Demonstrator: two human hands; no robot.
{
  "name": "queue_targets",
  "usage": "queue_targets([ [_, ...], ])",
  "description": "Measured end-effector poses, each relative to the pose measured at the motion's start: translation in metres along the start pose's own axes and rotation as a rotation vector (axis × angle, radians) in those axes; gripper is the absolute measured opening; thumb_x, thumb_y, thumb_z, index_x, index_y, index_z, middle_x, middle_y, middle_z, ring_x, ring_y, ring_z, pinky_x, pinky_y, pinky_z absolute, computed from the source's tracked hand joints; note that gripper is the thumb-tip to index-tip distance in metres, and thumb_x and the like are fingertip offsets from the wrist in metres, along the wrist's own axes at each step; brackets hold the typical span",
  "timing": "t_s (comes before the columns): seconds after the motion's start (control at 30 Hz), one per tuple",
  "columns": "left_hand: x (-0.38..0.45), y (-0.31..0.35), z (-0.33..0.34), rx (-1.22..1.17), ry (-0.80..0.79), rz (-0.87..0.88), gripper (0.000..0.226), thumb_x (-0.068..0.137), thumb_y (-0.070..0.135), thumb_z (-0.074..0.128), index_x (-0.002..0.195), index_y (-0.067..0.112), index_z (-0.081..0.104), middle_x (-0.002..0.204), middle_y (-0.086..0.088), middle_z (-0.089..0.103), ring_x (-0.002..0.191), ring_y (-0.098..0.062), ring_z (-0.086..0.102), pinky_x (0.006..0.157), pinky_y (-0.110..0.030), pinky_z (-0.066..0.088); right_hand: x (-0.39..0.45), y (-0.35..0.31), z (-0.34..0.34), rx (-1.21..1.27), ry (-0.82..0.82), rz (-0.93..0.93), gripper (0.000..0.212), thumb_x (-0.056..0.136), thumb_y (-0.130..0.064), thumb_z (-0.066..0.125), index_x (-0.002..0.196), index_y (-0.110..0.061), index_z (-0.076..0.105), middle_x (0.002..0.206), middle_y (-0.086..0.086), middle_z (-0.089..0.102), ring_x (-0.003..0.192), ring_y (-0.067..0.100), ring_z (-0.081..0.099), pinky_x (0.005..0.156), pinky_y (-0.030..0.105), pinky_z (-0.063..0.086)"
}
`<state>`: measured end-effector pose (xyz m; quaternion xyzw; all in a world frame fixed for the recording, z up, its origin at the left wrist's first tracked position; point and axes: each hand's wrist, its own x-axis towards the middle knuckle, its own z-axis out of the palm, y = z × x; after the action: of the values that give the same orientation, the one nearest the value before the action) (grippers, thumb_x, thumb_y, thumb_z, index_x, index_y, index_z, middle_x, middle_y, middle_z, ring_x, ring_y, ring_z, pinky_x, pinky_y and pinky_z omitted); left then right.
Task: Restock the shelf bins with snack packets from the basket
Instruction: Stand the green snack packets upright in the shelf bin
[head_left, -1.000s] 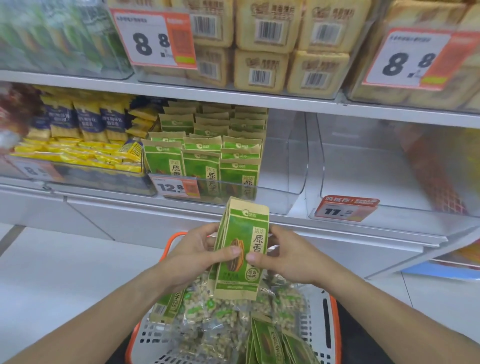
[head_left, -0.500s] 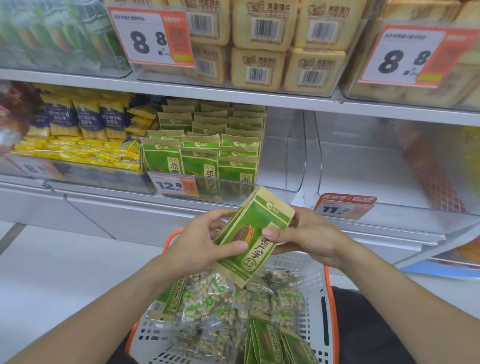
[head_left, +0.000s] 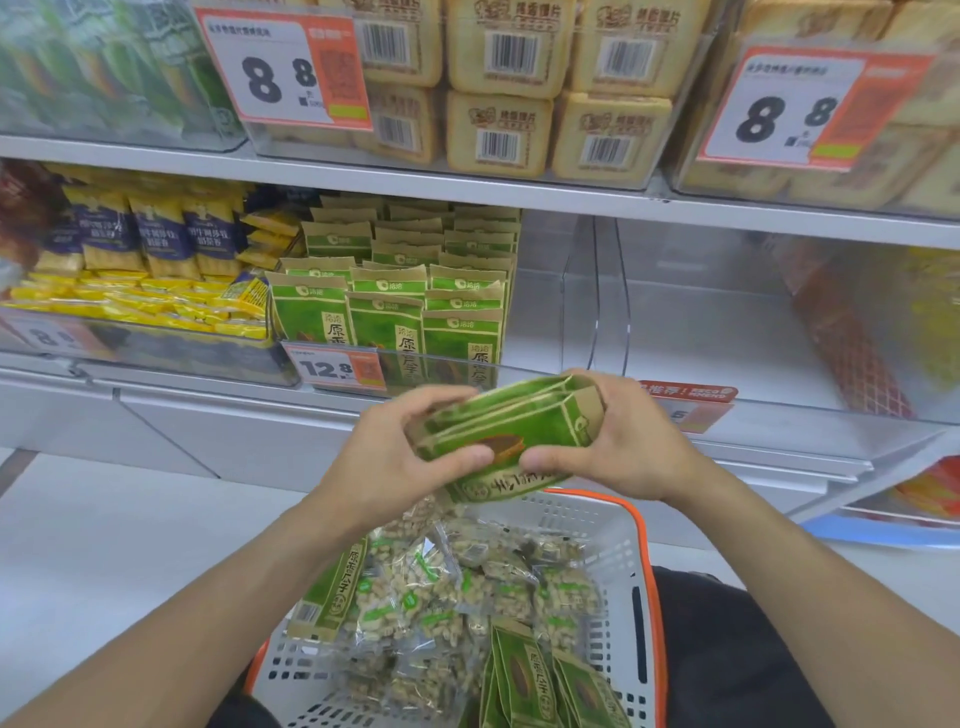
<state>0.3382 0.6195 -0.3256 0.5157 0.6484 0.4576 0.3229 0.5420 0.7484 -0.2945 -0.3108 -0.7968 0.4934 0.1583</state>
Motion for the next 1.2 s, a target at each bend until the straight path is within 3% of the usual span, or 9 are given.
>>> queue_targets([
  [0.1,0.008,0.000,0.001,0.138,0.188,0.163,0.053,0.083,0.041,0.073,0.132,0.032,0.054,0.124,0.014,0.058,0.115,-0.008,0.058,0.096,-0.029,0.050,-0.002,-0.003,-0.014,-0.013,0.243,-0.088,0.049,0.060,-0.032,0.089,0.102,-0.029,0.063,0.087,-0.018,0.075,0.085,-0.004,0.070,0.078,0.016,0.056],
  [0.17,0.016,-0.006,0.000,0.315,0.264,0.261,0.054,0.088,0.033,0.065,0.139,0.022,0.050,0.138,0.006,0.047,0.131,-0.011,0.046,0.107,-0.035,0.041,-0.004,-0.005,-0.020,-0.110,0.479,-0.215,0.052,0.065,-0.032,0.088,0.109,-0.026,0.062,0.097,-0.026,0.068,0.090,-0.010,0.067,0.081,0.009,0.051],
  [0.27,0.034,-0.018,0.000,0.657,0.320,0.391,0.065,0.087,0.019,0.066,0.147,0.015,0.042,0.157,-0.006,0.031,0.149,-0.025,0.023,0.118,-0.050,0.026,-0.003,-0.001,-0.026,-0.303,0.787,-0.435,0.047,0.077,-0.022,0.087,0.117,-0.012,0.065,0.108,-0.010,0.069,0.099,0.006,0.067,0.090,0.023,0.054],
  [0.37,0.049,-0.022,0.005,0.784,0.302,0.399,0.075,0.086,0.016,0.066,0.153,0.017,0.033,0.164,-0.009,0.017,0.153,-0.027,0.007,0.119,-0.055,0.019,0.004,0.005,-0.034,-0.535,0.899,-0.504,0.042,0.082,-0.025,0.083,0.117,-0.006,0.069,0.110,0.004,0.072,0.098,0.020,0.068,0.091,0.029,0.054],
  [0.47,0.058,-0.021,0.011,0.839,0.300,0.368,0.081,0.084,0.018,0.066,0.155,0.020,0.026,0.165,-0.007,0.012,0.153,-0.027,0.000,0.120,-0.055,0.016,0.012,0.010,-0.032,-0.647,0.914,-0.489,0.042,0.078,-0.028,0.085,0.114,-0.009,0.073,0.104,0.002,0.075,0.093,0.020,0.069,0.088,0.023,0.049],
  [0.63,0.058,-0.024,0.010,0.852,0.298,0.356,0.084,0.082,0.017,0.065,0.156,0.022,0.025,0.166,-0.005,0.011,0.153,-0.025,-0.003,0.121,-0.052,0.014,0.023,0.010,-0.018,-0.696,0.857,-0.447,0.047,0.075,-0.029,0.087,0.118,-0.014,0.072,0.110,-0.002,0.074,0.099,0.018,0.069,0.086,0.032,0.055],
  [0.87,0.054,-0.028,0.002,0.892,0.289,0.373,0.087,0.081,0.015,0.065,0.156,0.023,0.023,0.166,-0.003,0.010,0.153,-0.023,-0.003,0.120,-0.055,0.014,0.037,-0.007,-0.006,-0.782,0.835,-0.382,0.043,0.075,-0.027,0.086,0.115,-0.020,0.071,0.107,-0.005,0.073,0.096,0.020,0.066,0.081,0.034,0.053],
  [1.07,0.051,-0.023,0.005,0.920,0.427,0.365,0.079,0.078,0.012,0.063,0.152,0.019,0.036,0.164,-0.018,0.011,0.153,-0.033,0.001,0.121,-0.055,0.011,0.059,-0.011,0.001,-0.838,0.680,-0.201,0.038,0.074,-0.025,0.084,0.110,-0.027,0.072,0.099,-0.004,0.075,0.092,0.026,0.066,0.075,0.036,0.053],
  [1.2,0.052,-0.025,0.005,0.903,0.462,0.377,0.079,0.077,0.012,0.063,0.152,0.018,0.037,0.163,-0.020,0.010,0.152,-0.034,0.002,0.120,-0.056,0.009,0.078,-0.004,-0.001,-0.828,0.597,-0.059,0.041,0.073,-0.029,0.083,0.112,-0.024,0.071,0.100,0.001,0.074,0.095,0.028,0.065,0.081,0.039,0.050],
])
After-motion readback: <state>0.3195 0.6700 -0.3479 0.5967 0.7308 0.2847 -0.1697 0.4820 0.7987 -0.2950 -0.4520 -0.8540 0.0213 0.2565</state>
